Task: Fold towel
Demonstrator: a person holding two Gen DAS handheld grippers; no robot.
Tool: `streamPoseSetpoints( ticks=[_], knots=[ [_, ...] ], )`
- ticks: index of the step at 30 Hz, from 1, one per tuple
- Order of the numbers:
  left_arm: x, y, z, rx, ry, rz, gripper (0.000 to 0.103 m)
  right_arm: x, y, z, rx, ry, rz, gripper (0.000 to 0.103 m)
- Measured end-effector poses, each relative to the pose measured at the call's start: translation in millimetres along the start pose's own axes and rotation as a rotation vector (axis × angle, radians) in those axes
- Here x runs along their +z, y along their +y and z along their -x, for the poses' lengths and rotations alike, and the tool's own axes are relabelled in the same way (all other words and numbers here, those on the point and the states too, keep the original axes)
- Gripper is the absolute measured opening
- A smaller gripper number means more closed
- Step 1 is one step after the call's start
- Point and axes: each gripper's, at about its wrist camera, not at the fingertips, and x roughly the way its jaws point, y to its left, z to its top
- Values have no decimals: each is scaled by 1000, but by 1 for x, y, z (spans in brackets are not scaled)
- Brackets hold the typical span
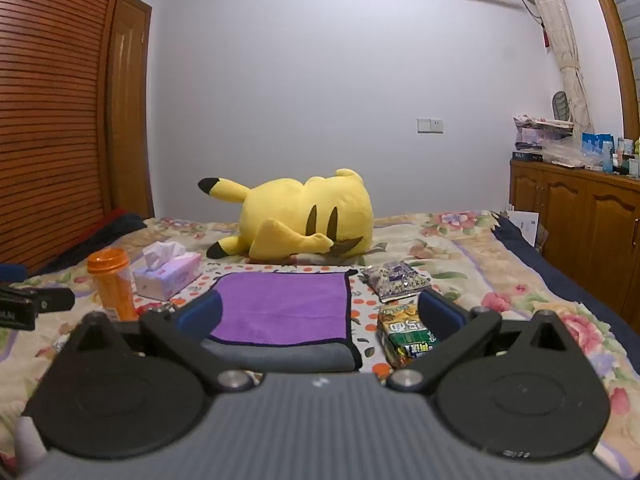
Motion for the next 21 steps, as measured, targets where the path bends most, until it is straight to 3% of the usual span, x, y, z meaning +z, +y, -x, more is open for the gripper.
streamPoseSetpoints(
  ticks=[21],
  knots=[
    [0,0,0,-2,0,3,103,-1,-5,-1,2,-2,-9,103]
  ],
)
